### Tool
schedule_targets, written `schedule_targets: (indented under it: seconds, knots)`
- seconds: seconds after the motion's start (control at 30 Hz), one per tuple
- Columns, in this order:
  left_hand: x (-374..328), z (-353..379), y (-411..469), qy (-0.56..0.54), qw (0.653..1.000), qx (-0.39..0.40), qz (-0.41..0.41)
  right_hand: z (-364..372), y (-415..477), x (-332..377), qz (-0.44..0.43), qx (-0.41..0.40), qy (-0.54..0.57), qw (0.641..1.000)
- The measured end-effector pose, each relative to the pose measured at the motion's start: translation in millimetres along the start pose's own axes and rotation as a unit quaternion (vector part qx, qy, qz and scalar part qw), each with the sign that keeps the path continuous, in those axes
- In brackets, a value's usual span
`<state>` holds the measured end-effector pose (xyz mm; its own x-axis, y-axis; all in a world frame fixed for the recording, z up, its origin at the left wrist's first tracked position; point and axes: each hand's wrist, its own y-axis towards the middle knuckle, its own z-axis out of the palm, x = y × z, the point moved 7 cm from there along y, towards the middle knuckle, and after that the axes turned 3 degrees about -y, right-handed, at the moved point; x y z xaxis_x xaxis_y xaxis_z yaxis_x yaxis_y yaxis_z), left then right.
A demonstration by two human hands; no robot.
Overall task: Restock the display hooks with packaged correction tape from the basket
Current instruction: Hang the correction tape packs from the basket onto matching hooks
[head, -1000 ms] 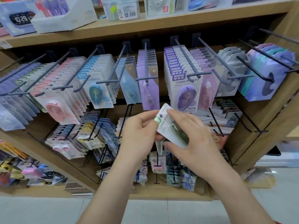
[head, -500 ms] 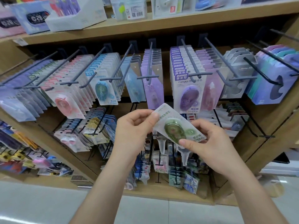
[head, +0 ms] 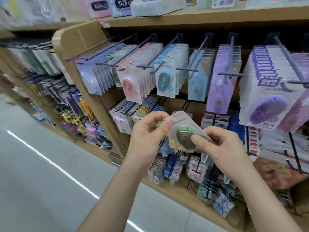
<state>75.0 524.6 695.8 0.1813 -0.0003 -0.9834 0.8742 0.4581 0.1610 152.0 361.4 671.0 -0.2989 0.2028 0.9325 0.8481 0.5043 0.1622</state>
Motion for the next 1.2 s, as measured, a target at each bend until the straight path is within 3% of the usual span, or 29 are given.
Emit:
schedule_targets:
  seconds: [0.3,0.47,0.57,0.8,0.97,1.1,1.2]
  knots:
    - [-8,-110,3,-0.028,0.999,-0.045,-0.003,118,20,19,0.045,0.017,0.119,0.992]
    - [-14,-186,23,-0.046,0.993,-0.110,-0.016,192,21,35,0.010,0.042,-0.035,0.998]
    - [-21,-215,41,-0.010,0.995,-0.100,-0.008,223,26,46,-0.005,0.033,-0.073,0.997]
    - [-35,-234,100,0.058,0.998,0.012,-0.002,255,65,52,0.040,-0.044,0.011,0.998]
    - [-38,-235,141,0.024,0.999,-0.015,0.026,262,102,61,0.020,-0.105,0.024,0.994]
    - [-36,-241,168,-0.001,0.993,-0.068,0.095,267,132,56,0.011,-0.117,0.040,0.992]
    - [-39,-236,184,0.025,0.988,-0.061,0.140,271,146,51,0.006,-0.133,0.046,0.990]
